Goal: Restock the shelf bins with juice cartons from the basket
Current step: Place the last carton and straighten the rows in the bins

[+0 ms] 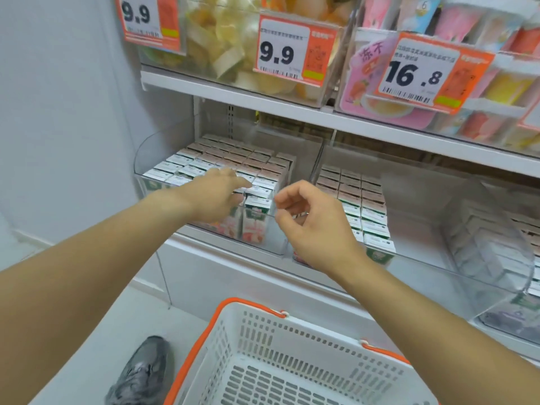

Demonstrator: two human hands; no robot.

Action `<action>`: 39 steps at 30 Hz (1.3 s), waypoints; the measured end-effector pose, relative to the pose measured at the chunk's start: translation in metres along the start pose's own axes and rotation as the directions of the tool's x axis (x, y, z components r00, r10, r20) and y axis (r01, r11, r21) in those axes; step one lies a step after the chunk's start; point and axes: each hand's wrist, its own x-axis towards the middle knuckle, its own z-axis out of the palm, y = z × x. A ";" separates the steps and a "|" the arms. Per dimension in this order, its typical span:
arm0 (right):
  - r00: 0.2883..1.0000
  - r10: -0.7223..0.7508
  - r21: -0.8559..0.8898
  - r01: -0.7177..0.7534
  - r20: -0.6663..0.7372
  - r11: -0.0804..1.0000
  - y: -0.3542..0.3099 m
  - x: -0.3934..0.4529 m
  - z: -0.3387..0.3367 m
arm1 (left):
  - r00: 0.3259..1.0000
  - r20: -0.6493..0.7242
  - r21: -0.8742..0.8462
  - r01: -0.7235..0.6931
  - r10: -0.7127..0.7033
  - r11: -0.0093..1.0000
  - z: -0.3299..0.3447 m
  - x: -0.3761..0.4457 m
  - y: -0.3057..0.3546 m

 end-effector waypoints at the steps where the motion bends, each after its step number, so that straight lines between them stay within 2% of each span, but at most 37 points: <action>1: 1.000 -0.016 -0.068 0.018 0.026 0.998 -0.005 0.008 0.004 | 0.999 -0.048 -0.016 0.001 -0.002 1.000 -0.001 -0.002 -0.007; 4: 0.994 0.029 -0.322 0.008 0.110 0.947 -0.014 0.038 0.016 | 0.989 -0.144 -0.044 0.005 -0.011 0.999 -0.003 0.002 -0.032; 6: 0.970 0.172 -0.479 -0.069 0.174 0.875 -0.019 0.061 0.025 | 0.988 -0.157 -0.059 -0.004 -0.005 0.998 -0.003 0.010 -0.046; 7: 0.936 0.283 -0.560 -0.122 0.209 0.819 -0.021 0.072 0.030 | 0.988 -0.155 -0.065 -0.011 0.001 0.998 -0.002 0.015 -0.052; 9: 0.821 0.511 -0.713 -0.198 0.255 0.673 -0.024 0.090 0.040 | 0.988 -0.150 -0.065 -0.032 0.022 0.997 0.000 0.023 -0.060; 11: 0.735 0.614 -0.783 -0.189 0.288 0.593 -0.025 0.102 0.049 | 0.989 -0.140 -0.034 -0.056 0.051 0.998 0.002 0.031 -0.064; 12: 0.728 0.623 -0.778 -0.201 0.288 0.595 -0.023 0.106 0.052 | 0.990 -0.123 -0.018 -0.066 0.063 0.998 0.003 0.035 -0.066; 15: 0.744 0.638 -0.637 -0.395 0.201 0.662 -0.012 0.112 0.060 | 0.997 -0.024 -0.007 -0.069 0.069 0.998 0.006 0.045 -0.069; 17: 0.708 0.676 -0.556 -0.486 0.202 0.675 -0.007 0.111 0.061 | 0.998 0.037 -0.037 -0.052 0.054 0.998 0.011 0.048 -0.071; 20: 0.634 0.741 -0.470 -0.596 0.222 0.651 0.001 0.120 0.057 | 0.997 0.043 -0.045 -0.055 0.057 0.997 0.020 0.049 -0.073; 22: 0.660 0.736 -0.515 -0.583 0.151 0.629 0.006 0.137 0.057 | 0.997 0.041 -0.031 -0.065 0.066 0.997 0.023 0.049 -0.075; 24: 0.756 0.653 -0.609 -0.495 0.050 0.620 0.016 0.158 0.064 | 0.997 0.038 -0.034 -0.067 0.068 0.997 0.024 0.049 -0.077; 26: 0.801 0.598 -0.644 -0.466 -0.015 0.607 0.031 0.175 0.072 | 0.997 0.032 -0.043 -0.067 0.068 0.997 0.024 0.050 -0.077; 29: 0.808 0.587 -0.624 -0.485 -0.052 0.613 0.058 0.194 0.081 | 0.997 0.027 -0.048 -0.069 0.071 0.996 0.026 0.049 -0.077; 36: 0.828 0.548 -0.450 -0.536 -0.116 0.714 0.078 0.207 0.089 | 0.997 0.028 -0.060 -0.071 0.073 0.996 0.026 0.050 -0.077; 39: 0.804 0.582 -0.359 -0.583 -0.123 0.729 0.080 0.210 0.086 | 0.997 0.031 -0.059 -0.072 0.074 0.996 0.024 0.049 -0.077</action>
